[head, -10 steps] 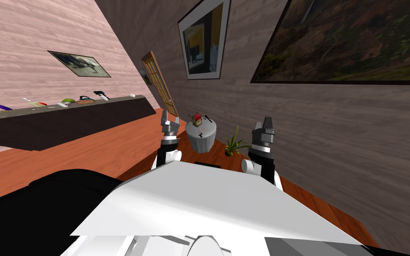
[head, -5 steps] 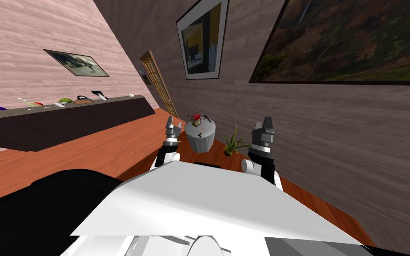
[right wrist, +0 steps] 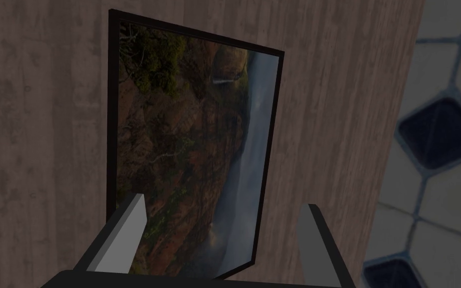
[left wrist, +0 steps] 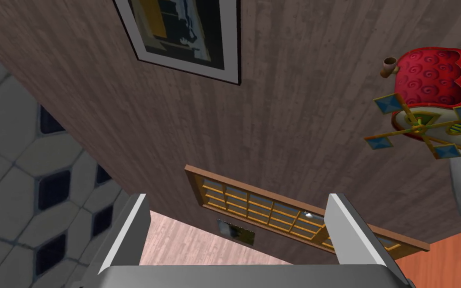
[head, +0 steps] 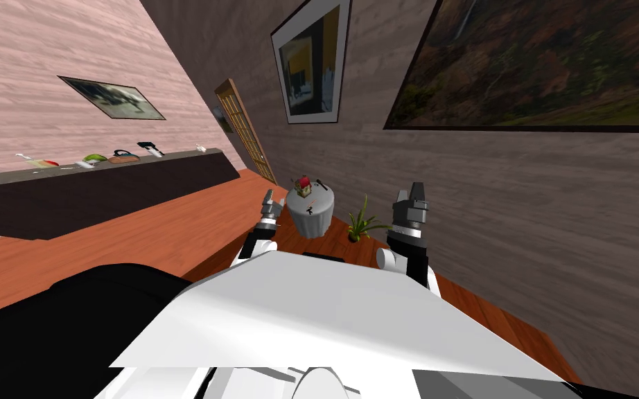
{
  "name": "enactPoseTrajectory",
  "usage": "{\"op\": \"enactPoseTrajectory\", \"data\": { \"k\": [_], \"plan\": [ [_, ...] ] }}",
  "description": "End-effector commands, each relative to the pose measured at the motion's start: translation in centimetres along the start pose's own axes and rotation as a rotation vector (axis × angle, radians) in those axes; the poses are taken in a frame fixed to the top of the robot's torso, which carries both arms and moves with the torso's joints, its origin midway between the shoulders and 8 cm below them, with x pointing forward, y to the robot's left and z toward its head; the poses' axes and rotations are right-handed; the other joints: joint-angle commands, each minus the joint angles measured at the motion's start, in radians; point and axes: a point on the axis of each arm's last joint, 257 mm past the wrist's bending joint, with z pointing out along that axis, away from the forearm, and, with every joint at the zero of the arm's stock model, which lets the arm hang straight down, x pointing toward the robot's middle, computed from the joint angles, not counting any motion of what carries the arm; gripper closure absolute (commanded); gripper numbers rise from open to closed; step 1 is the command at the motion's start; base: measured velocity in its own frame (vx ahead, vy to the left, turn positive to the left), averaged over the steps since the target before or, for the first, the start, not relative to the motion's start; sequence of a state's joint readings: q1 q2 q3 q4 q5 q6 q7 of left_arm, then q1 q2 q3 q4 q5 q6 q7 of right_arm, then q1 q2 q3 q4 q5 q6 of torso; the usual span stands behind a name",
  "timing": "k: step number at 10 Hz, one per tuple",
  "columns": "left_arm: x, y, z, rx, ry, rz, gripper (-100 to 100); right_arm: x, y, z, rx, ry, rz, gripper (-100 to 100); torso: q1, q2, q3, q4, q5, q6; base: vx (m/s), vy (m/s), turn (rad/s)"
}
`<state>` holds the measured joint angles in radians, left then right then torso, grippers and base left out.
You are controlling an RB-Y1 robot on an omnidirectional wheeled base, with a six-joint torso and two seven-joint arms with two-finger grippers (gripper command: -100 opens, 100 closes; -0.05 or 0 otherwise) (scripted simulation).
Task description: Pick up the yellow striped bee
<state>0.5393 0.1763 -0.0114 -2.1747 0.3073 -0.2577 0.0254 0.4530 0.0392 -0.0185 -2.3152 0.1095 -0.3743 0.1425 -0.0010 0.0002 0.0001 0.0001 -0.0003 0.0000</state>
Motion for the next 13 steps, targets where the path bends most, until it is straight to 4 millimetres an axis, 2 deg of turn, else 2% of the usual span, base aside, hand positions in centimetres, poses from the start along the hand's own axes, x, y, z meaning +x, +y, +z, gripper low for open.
{"op": "enactPoseTrajectory", "data": {
  "k": [1, 2, 3, 4, 5, 6, 7, 8, 9, 10, 11, 12, 13],
  "plan": [
    [-1.3, 2.6, -0.7, -0.08, -0.008, -0.01, -100, 0.0, 0.0, 0.0, 0.0, 0.0, 0.0, 0, 0.0, 0.0, 0.0, 0.0, 0.0, 0.0, -0.001, -0.023, -0.044],
    [-1.3, 2.6, -0.7, -0.08, -0.01, -0.019, -100, 0.0, 0.0, 0.0, 0.0, 0.0, 0.0, 0, 0.0, 0.0, 0.0, 0.0, 0.0, 0.0, 0.001, -0.017, -0.028],
    [-2.5, 5.0, -1.5, -0.153, -0.018, -0.019, -100, 0.0, 0.0, 0.0, 0.0, 0.0, 0.0, 0, 0.0, 0.0, 0.0, 0.0, 0.0, 0.0, 0.006, -0.022, -0.064],
    [-2.6, 5.0, -1.5, -0.153, -0.022, -0.033, -100, 0.0, 0.0, 0.0, 0.0, 0.0, 0.0, 0, 0.0, 0.0, 0.0, 0.0, 0.0, 0.0, 0.006, -0.019, -0.024],
    [-3.9, 7.4, -2.5, -0.23, -0.031, -0.032, -100, 0.0, 0.0, 0.0, 0.0, 0.0, 0.0, 0, 0.0, -0.001, 0.0, 0.0, 0.0, 0.0, 0.006, -0.028, -0.073],
    [-4.0, 7.4, -2.5, -0.23, -0.036, -0.047, -100, 0.0, 0.0, 0.0, 0.0, 0.0, 0.0, 0, 0.0, -0.001, 0.0, 0.0, 0.0, 0.0, 0.007, -0.021, -0.03],
    [-5.4, 9.9, -3.7, -0.309, -0.046, -0.042, -100, 0.0, 0.0, 0.0, 0.0, 0.0, 0.0, 0, 0.0, -0.001, 0.0, 0.0, 0.0, 0.0, 0.013, -0.025, -0.073],
    [-5.4, 9.9, -3.7, -0.309, -0.052, -0.062, -100, 0.0, 0.0, 0.0, 0.0, 0.0, 0.0, 0, 0.0, -0.001, -0.001, 0.0, 0.0, 0.0, 0.012, -0.018, -0.039],
    [-6.9, 12.2, -5.1, -0.39, -0.064, -0.053, -100, 0.0, 0.0, 0.0, 0.0, 0.0, 0.0, 0, 0.0, -0.001, -0.001, 0.0, 0.0, 0.0, 0.014, -0.027, -0.088],
    [-7.0, 12.2, -5.1, -0.389, -0.072, -0.077, -100, 0.0, 0.0, 0.0, 0.0, 0.0, 0.0, 0, 0.0, -0.001, -0.001, 0.0, 0.0, 0.0, 0.011, -0.021, -0.036],
    [-8.6, 14.5, -6.7, -0.472, -0.087, -0.071, -100, 0.0, 0.0, 0.0, 0.0, 0.0, 0.0, 0, 0.0, -0.001, 0.0, 0.0, 0.0, 0.0, 0.022, -0.032, -0.109],
    [-8.6, 14.5, -6.7, -0.471, -0.094, -0.093, -100, 0.0, 0.0, 0.0, 0.0, 0.0, 0.0, 0, -0.001, -0.002, -0.001, 0.0, 0.0, 0.0, 0.022, -0.025, -0.055],
    [-10.2, 16.6, -8.5, -0.555, -0.11, -0.084, -100, 0.0, 0.0, 0.0, 0.0, 0.0, 0.0, 0, 0.0, -0.002, -0.001, 0.0, 0.0, 0.0, 0.03, -0.031, -0.107]
  ]
}}
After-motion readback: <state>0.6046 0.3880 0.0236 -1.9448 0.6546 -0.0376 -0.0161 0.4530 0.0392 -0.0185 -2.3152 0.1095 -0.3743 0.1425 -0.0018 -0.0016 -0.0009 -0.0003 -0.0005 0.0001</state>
